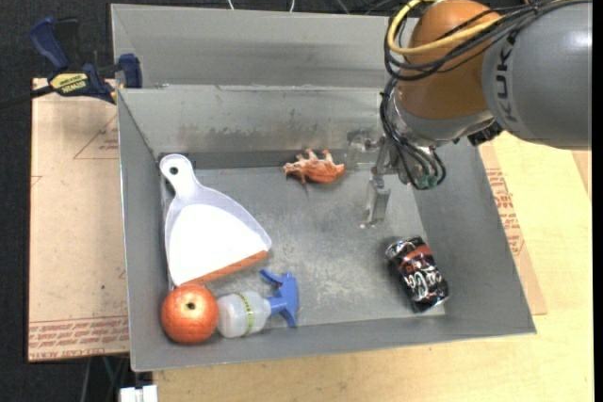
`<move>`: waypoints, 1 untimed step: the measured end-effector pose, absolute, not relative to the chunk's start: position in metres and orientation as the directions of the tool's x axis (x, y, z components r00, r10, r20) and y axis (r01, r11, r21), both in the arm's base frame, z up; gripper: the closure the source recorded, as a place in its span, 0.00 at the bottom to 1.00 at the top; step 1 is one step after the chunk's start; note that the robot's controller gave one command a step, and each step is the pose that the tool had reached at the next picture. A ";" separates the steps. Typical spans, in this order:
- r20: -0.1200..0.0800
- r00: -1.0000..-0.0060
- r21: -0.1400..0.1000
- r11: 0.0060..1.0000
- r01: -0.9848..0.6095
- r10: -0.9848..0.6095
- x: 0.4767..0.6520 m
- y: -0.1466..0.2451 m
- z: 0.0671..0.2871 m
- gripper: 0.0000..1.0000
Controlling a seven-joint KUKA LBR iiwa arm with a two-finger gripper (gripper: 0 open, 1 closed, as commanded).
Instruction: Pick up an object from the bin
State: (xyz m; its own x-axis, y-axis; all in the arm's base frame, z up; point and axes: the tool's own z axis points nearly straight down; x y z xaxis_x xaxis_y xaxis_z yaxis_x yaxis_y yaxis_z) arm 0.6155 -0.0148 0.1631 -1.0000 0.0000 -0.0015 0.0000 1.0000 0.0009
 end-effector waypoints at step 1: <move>-0.001 -0.990 0.003 0.990 0.139 0.139 0.657 0.017 0.134 0.00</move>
Offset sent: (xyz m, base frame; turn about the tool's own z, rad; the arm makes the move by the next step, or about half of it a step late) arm 0.0396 0.0229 -0.0079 0.0156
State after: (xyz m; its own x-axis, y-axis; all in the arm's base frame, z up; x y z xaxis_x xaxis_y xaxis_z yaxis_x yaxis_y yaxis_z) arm 0.6571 0.0166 0.1343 -0.9903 0.1389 -0.0009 0.1389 0.9903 0.0031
